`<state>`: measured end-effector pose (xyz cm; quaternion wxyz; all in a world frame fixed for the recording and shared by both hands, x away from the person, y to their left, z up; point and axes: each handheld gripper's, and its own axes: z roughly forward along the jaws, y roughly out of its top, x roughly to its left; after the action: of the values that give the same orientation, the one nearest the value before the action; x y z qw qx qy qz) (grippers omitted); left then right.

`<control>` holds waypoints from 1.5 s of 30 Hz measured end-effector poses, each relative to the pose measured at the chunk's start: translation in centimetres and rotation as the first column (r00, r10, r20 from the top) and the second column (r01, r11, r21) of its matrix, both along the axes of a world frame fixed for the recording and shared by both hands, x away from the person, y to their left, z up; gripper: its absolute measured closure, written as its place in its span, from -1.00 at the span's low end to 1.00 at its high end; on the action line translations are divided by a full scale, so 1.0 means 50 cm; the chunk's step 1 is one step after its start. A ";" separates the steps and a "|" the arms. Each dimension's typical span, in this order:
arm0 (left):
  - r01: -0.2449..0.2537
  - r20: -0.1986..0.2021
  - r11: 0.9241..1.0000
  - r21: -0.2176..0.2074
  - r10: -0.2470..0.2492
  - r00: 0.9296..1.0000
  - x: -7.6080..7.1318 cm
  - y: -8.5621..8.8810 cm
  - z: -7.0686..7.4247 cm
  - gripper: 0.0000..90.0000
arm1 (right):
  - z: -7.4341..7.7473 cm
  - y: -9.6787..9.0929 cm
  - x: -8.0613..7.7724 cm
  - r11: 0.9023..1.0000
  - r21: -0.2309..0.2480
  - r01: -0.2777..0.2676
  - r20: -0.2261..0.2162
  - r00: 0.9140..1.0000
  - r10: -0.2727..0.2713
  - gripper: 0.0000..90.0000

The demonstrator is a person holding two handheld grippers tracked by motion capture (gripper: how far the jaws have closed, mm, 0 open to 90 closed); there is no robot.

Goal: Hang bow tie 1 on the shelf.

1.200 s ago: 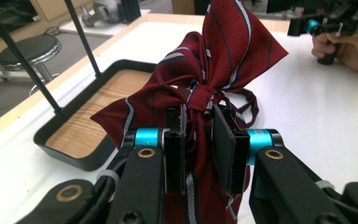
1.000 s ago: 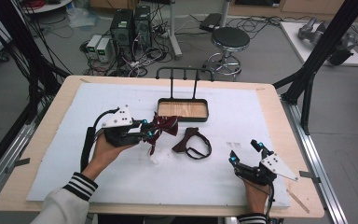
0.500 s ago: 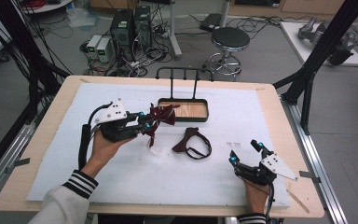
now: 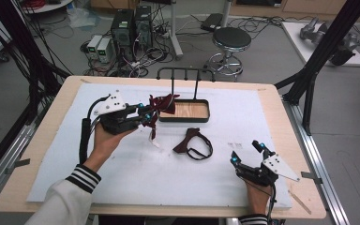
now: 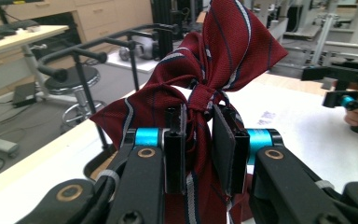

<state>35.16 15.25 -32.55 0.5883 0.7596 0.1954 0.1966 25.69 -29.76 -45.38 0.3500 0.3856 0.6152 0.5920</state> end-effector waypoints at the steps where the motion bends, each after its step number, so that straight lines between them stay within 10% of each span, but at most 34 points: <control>1: -0.013 0.010 1.000 0.000 0.013 1.000 0.002 0.002 0.001 0.66 | 0.000 0.000 0.000 1.000 0.000 0.000 0.001 1.000 0.000 -0.78; 45: -0.186 0.073 0.982 -0.022 0.188 0.980 0.119 -0.019 0.050 0.67 | 0.000 0.000 0.000 1.000 0.000 -0.002 -0.001 1.000 0.002 -0.78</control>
<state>41.13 14.32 -30.04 0.5799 0.7255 0.2453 0.2779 25.69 -29.75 -45.39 0.3493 0.3851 0.6158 0.5920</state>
